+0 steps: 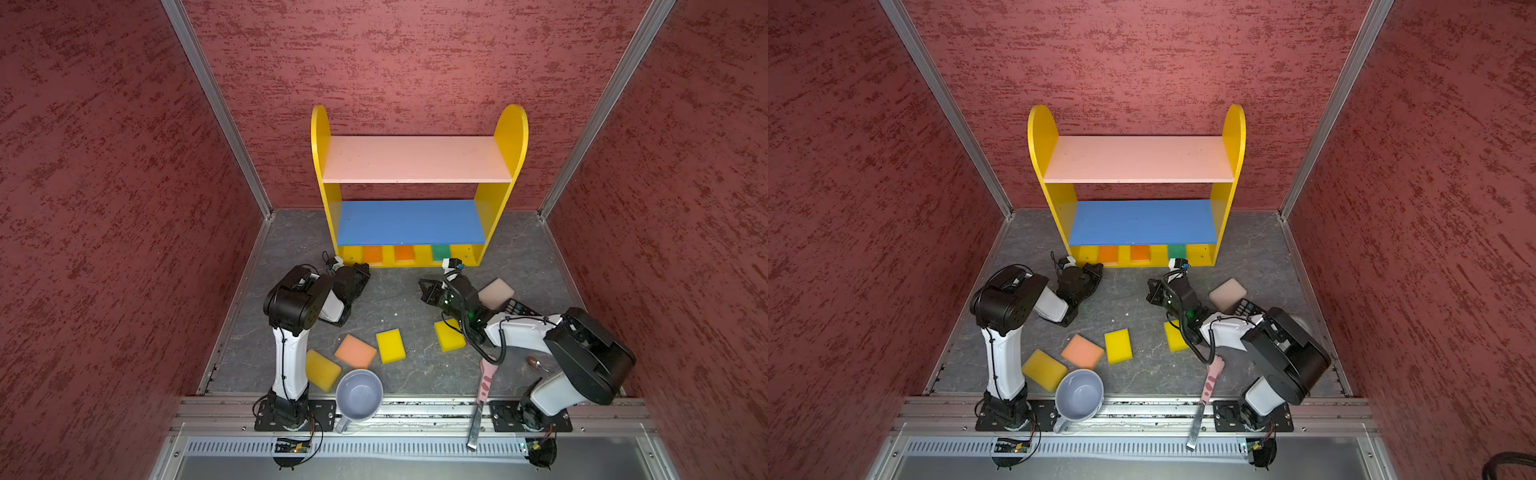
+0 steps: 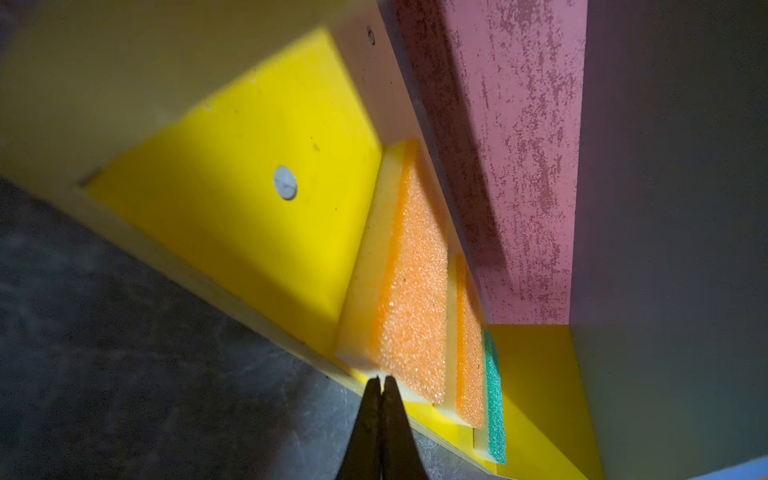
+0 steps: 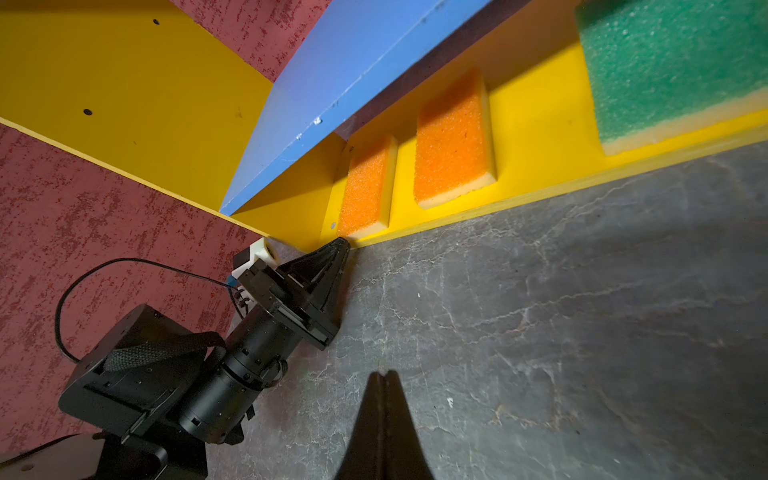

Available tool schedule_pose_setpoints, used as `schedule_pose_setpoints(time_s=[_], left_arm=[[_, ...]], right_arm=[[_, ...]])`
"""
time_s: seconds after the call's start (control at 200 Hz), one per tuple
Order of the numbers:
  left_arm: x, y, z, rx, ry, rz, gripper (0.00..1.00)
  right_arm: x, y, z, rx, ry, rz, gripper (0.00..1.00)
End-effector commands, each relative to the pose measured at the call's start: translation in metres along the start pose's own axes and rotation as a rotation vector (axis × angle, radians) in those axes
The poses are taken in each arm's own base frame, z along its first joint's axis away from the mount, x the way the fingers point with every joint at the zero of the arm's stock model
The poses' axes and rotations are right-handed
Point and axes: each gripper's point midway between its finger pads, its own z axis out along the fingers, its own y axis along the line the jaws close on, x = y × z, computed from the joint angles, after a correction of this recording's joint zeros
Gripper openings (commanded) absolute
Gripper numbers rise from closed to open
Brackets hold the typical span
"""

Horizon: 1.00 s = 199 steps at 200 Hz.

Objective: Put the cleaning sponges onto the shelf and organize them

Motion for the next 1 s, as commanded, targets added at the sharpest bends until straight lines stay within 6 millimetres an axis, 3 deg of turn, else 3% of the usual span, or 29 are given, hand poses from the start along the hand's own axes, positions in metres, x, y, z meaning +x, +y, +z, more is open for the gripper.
schedule_pose_setpoints(time_s=[0.0,0.992], left_arm=[[0.019,0.053,-0.002,-0.171,0.05,0.007,0.03],[0.01,0.055,0.002,-0.196,0.032,0.005,0.09]], right_arm=[[-0.007,-0.007,-0.005,0.022,-0.033,0.013,0.0],[0.001,-0.023,-0.012,0.059,0.001,0.014,0.0]])
